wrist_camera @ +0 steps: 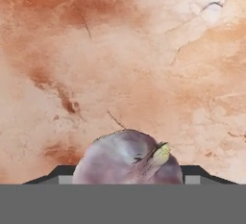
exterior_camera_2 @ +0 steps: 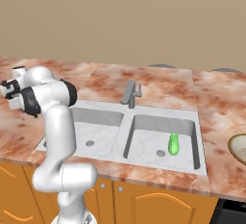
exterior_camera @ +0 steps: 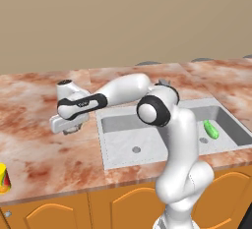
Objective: Remove the corn and garlic from the sink. Then move the bowl and cup from the counter to the sink for washing.
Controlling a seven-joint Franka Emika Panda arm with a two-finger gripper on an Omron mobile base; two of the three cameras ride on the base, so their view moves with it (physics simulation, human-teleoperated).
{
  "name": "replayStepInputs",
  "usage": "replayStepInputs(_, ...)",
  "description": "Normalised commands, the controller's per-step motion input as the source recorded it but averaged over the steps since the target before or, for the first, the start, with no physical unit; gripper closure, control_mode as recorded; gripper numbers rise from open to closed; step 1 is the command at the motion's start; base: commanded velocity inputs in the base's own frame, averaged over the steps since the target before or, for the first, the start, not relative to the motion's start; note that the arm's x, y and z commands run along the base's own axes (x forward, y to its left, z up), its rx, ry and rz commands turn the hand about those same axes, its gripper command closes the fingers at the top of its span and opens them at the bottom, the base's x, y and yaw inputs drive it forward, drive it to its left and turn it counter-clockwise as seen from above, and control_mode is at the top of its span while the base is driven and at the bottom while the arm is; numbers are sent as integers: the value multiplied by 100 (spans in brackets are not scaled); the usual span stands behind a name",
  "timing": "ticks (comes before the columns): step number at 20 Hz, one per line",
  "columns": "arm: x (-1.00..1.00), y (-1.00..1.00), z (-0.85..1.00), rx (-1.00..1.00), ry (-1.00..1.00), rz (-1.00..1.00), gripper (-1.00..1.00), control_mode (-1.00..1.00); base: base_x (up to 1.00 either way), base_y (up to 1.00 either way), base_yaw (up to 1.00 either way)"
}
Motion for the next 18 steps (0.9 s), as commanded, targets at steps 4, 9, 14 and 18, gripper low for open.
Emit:
replayStepInputs(4, 19, 15, -17, 0, 1, -16, 100, -100, 0, 0, 0)
replayStepInputs(9, 15, 10, -20, 0, 0, -16, 100, -100, 0, 0, 0)
replayStepInputs(14, 11, 9, -20, 0, 0, -15, 100, -100, 0, 0, 0)
replayStepInputs(18, 3, 6, -21, 0, 0, -16, 100, -100, 0, 0, 0)
